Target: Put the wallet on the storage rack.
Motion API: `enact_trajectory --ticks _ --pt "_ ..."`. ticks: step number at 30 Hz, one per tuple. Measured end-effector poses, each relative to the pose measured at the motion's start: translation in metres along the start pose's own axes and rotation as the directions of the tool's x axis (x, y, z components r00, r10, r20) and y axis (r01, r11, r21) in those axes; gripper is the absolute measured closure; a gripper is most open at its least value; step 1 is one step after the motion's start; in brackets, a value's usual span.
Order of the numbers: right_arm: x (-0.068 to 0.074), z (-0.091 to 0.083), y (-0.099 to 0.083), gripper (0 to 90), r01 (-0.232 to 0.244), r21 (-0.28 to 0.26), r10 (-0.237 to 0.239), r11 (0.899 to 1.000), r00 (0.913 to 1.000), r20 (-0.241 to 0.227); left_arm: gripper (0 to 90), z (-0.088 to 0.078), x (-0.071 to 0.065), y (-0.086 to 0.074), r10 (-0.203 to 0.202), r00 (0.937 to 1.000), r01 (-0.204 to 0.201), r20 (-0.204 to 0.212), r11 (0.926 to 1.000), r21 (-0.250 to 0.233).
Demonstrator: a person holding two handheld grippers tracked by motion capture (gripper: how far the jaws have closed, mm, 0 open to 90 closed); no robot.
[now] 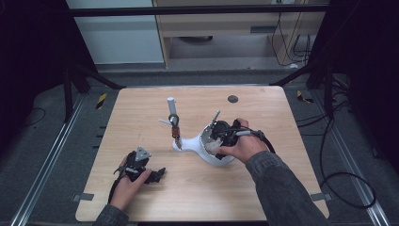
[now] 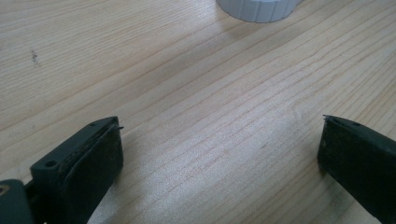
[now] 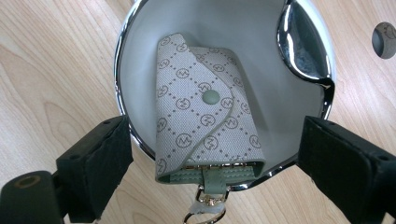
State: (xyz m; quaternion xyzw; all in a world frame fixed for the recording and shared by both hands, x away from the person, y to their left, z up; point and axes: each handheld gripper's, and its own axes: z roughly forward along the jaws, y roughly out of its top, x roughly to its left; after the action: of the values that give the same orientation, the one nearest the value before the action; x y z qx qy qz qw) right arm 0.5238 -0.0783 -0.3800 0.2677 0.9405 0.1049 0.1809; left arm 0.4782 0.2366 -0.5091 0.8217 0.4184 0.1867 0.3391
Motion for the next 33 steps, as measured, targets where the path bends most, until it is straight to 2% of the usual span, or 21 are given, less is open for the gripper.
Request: enact_trajectory --ticks 8,16,20,26,33 --pt "0.0 -0.005 -0.007 6.3 -0.016 -0.025 0.016 1.0 0.9998 -0.009 0.0 0.0 0.0 0.0 0.001 1.0 -0.001 -0.001 1.0 0.0" --pt "-0.002 -0.012 -0.016 5.5 -0.037 -0.075 0.036 0.997 0.9991 -0.022 0.0 0.0 0.0 0.0 0.001 1.0 -0.001 -0.001 1.0 0.0" --pt "-0.004 -0.016 -0.021 5.5 -0.044 -0.105 0.042 0.994 0.9989 -0.02 0.0 0.0 0.0 0.0 -0.002 1.0 0.002 -0.001 1.0 -0.001" --pt "-0.01 -0.022 -0.031 5.6 -0.076 -0.143 0.075 0.987 0.9971 -0.014 0.0 0.0 0.0 0.0 -0.002 1.0 0.002 -0.001 1.0 0.0" --pt "-0.019 -0.026 -0.043 6.5 -0.11 -0.166 0.109 0.98 0.994 -0.016 0.0 0.0 0.0 0.0 0.0 1.0 0.0 0.001 1.0 0.002"
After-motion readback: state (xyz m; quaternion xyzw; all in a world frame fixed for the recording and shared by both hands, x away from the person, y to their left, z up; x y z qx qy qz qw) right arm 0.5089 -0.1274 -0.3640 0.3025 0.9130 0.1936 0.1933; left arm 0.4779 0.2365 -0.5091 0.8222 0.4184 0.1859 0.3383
